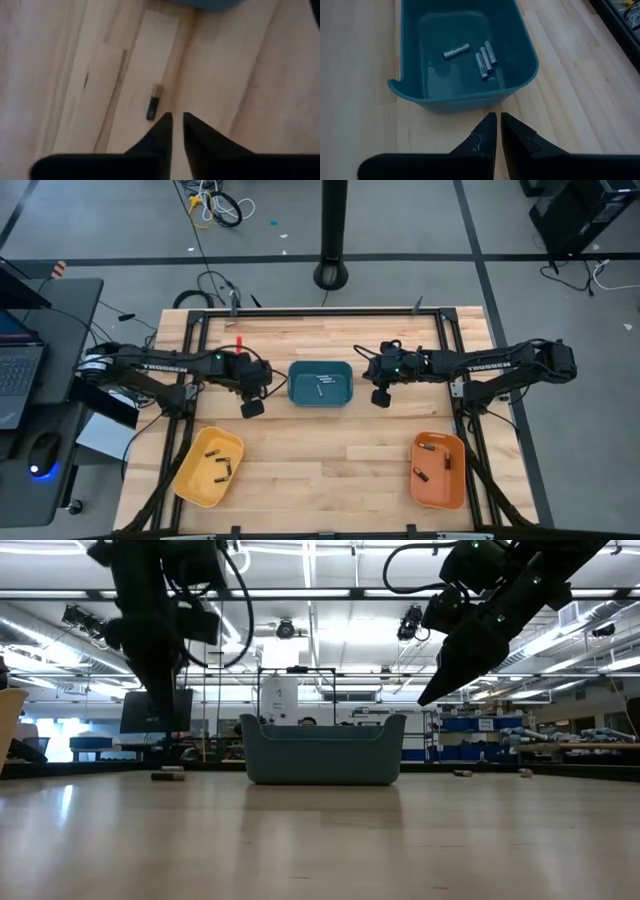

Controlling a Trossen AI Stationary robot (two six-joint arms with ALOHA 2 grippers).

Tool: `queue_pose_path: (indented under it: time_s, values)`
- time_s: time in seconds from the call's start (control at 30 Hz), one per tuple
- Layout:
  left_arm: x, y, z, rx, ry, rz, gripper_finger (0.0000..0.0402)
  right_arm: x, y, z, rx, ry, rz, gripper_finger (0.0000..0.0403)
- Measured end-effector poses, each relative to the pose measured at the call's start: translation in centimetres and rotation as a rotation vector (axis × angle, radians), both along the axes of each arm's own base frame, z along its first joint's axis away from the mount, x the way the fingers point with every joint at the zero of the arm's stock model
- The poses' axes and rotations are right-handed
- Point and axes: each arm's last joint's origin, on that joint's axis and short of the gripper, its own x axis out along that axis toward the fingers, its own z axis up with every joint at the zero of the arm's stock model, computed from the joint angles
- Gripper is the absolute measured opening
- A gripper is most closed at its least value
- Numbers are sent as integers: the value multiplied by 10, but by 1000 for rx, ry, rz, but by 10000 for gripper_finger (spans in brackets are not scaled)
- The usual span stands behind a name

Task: Sort batteries
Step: Put the black battery into the yellow bin

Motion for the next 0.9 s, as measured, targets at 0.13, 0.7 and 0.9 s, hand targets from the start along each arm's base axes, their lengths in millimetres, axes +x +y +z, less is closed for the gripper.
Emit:
queue_pose_path:
  time_s: [0.13,0.7,0.9]
  values:
    - [0,4,-17,18,3,-53,105,0,0,0,12,-6,13,37]
    - [11,42,-61,-51,125,-144,166,1,0,1,-2,-11,29,36]
    - [10,52,-70,-128,137,-150,166,1,0,1,-5,-9,33,36]
